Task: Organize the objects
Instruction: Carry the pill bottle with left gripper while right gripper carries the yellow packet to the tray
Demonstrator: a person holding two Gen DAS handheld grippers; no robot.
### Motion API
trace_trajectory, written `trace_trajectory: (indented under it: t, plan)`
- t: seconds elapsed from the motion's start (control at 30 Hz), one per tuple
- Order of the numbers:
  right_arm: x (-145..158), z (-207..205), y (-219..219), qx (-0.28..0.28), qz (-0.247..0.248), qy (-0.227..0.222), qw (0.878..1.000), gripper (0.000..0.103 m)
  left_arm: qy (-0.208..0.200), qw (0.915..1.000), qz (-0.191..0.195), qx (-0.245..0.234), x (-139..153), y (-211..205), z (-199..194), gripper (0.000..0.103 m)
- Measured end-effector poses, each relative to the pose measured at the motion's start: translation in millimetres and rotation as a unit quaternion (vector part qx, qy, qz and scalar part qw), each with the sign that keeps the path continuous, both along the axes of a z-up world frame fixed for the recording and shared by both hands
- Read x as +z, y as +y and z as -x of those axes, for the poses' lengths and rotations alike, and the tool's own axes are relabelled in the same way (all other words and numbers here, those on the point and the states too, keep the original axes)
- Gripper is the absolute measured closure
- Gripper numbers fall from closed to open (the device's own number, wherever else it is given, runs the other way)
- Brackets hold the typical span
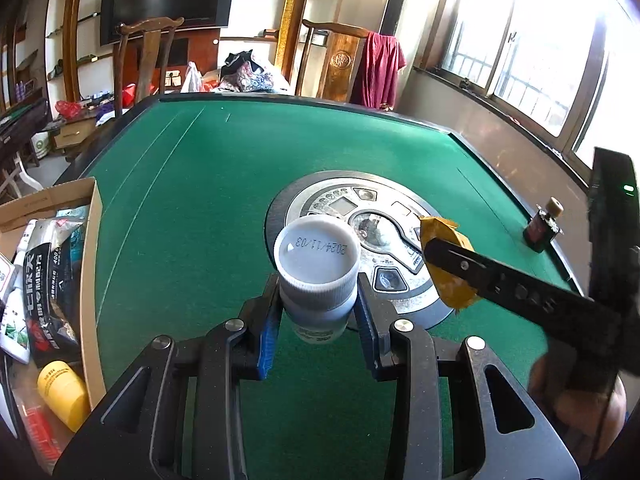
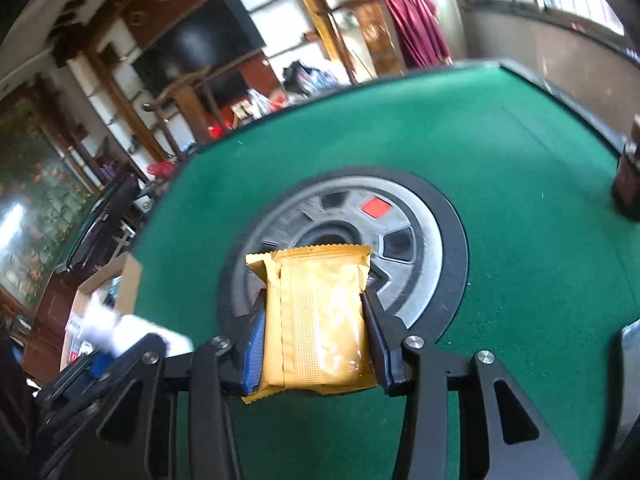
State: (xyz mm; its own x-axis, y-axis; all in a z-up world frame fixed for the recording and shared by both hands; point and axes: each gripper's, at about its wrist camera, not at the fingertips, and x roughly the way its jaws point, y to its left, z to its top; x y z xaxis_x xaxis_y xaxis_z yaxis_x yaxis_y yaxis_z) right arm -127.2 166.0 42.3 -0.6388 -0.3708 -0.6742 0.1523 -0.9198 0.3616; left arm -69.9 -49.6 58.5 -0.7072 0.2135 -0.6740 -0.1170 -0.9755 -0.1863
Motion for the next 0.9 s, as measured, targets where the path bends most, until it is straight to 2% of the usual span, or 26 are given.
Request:
trace_trajectory:
  t: [0.1, 0.53, 0.9]
  plan:
    - [4, -2, -7, 0.016, 0.000, 0.011, 1.000, 0.059, 0.008, 0.9998, 0.017, 0.009, 0, 2, -1, 0.069]
    - [9, -6, -16, 0.007, -0.007, 0.026, 1.000, 0.059, 0.063, 0.9931, 0.094, 0.030, 5, 17, -14, 0.069]
    - [8, -4, -17, 0.011, -0.007, 0.027, 1.000, 0.059, 0.082, 0.9899, 0.109, 0.037, 9, 20, -18, 0.069]
